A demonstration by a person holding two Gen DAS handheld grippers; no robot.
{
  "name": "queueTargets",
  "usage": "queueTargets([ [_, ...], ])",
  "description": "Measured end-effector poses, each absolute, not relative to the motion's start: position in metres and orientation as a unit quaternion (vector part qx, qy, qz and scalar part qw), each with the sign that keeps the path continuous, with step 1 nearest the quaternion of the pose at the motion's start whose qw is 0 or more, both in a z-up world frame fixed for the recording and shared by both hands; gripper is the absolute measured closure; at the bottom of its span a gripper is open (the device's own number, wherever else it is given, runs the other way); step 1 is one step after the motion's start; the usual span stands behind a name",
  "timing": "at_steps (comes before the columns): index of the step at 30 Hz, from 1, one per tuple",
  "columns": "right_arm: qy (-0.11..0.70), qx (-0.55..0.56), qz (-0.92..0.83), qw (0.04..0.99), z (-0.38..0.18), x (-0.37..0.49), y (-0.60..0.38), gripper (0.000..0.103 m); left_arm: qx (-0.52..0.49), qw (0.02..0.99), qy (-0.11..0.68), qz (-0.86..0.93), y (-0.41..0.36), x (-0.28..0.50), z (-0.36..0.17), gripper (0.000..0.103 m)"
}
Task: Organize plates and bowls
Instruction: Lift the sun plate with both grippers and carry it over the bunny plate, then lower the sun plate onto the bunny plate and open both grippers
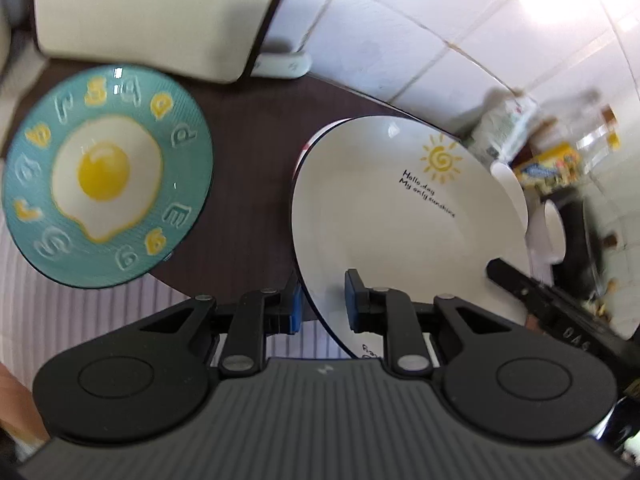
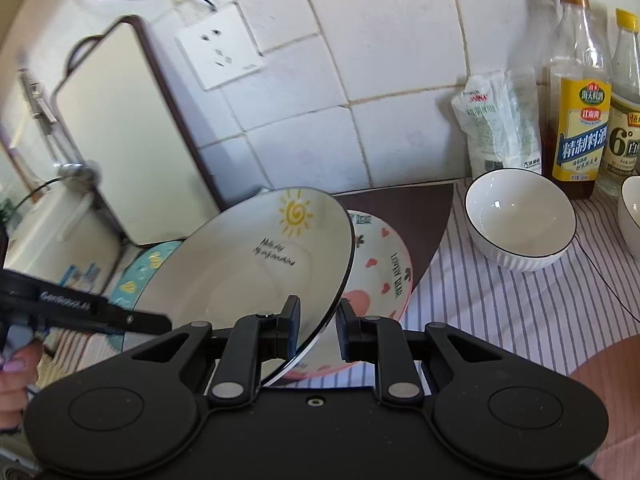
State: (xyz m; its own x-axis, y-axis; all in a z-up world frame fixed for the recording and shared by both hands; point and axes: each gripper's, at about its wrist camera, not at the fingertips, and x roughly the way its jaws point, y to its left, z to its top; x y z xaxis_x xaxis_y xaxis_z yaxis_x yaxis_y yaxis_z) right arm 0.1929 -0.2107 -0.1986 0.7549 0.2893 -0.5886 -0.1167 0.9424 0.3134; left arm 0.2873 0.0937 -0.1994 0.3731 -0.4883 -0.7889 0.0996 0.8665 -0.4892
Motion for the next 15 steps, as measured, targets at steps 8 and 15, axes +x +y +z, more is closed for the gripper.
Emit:
queueTargets([
  [8,0.357,0.126,0.102,0.920,-0.212,0.228,-0.207,0.079,-0.173,0.805,0.540,-0.175,0.087,0.309,-0.223,0.084],
  [15,0.378,0.121,0.088,0.914,-0.221,0.237,-0.201,0.079,-0.145,0.808,0.549,-0.158,0.076,0.320,-0.224,0.084],
])
